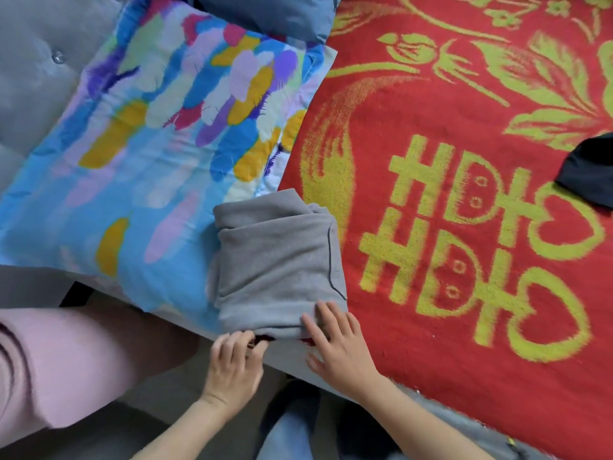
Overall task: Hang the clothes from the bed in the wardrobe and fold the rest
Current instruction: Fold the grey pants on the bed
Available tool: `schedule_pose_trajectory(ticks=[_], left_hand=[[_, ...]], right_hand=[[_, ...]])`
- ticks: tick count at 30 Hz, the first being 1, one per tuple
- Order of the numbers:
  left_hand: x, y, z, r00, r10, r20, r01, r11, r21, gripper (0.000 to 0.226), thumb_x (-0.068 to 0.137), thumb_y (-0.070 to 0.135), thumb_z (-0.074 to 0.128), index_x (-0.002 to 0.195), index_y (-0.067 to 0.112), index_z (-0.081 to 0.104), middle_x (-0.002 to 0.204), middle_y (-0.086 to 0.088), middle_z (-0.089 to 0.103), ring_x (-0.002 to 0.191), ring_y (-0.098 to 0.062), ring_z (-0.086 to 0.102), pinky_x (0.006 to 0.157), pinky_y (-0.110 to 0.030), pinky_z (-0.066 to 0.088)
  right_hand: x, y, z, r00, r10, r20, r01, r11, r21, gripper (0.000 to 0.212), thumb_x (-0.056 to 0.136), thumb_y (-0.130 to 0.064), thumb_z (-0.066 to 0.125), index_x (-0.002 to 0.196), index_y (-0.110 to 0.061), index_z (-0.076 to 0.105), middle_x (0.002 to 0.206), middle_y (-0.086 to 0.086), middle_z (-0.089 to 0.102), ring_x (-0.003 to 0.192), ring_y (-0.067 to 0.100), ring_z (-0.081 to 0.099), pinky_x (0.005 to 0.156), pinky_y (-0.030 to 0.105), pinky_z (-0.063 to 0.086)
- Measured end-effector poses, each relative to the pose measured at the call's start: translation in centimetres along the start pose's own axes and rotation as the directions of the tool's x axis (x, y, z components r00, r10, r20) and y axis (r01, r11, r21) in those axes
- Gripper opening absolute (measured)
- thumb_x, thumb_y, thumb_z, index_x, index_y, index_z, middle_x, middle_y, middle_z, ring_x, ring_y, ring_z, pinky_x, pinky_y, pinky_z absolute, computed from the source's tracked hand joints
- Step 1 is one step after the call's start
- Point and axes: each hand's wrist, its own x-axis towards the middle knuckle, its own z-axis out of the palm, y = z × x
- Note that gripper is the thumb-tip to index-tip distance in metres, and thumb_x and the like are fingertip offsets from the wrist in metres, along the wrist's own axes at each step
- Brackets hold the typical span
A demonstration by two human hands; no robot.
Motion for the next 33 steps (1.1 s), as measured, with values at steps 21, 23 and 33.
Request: schedule_pose_trajectory(ticks=[21, 23, 33], left_hand=[[7.2, -1.6, 5.1, 0.989, 0.076, 0.125, -0.097, 0.979, 0.177, 0.046, 0.100, 0.019, -0.001, 0.130, 0.028, 0.033, 0.130, -0.015, 0.036, 0.108, -0.038, 0.061, 0.084, -0.052, 0.050], [7.3, -1.9, 5.3, 0.994, 0.110, 0.026, -0.113, 0.977, 0.182, 0.038, 0.101, 0.016, 0.011, 0.127, 0.027, 0.036, 0.127, -0.015, 0.038, 0.103, -0.039, 0.063, 0.081, -0.052, 0.051], [8.8, -4.4, 4.8, 0.971, 0.220, 0.096, -0.232, 0.964, 0.128, 0.059, 0.069, 0.020, 0.062, 0.125, 0.021, 0.042, 0.110, -0.020, 0.067, 0.090, -0.039, 0.066, 0.074, -0.045, 0.053]], right_hand=[[6.6, 5.8, 2.6, 0.967, -0.241, 0.076, 0.250, 0.957, -0.149, 0.102, 0.033, -0.052, 0.090, 0.126, -0.024, 0.060, 0.121, 0.020, 0.061, 0.105, 0.035, 0.062, 0.072, 0.040, 0.056], [6.2, 6.2, 2.6, 0.963, -0.263, 0.052, 0.268, 0.952, -0.149, 0.106, 0.032, -0.052, 0.091, 0.129, -0.026, 0.056, 0.123, 0.023, 0.059, 0.109, 0.035, 0.061, 0.076, 0.044, 0.055], [5.4, 2.7, 4.0, 0.975, -0.187, -0.116, 0.139, 0.931, -0.337, 0.075, 0.065, -0.022, 0.077, 0.131, -0.021, 0.041, 0.116, 0.014, 0.066, 0.101, 0.037, 0.065, 0.068, 0.045, 0.057]])
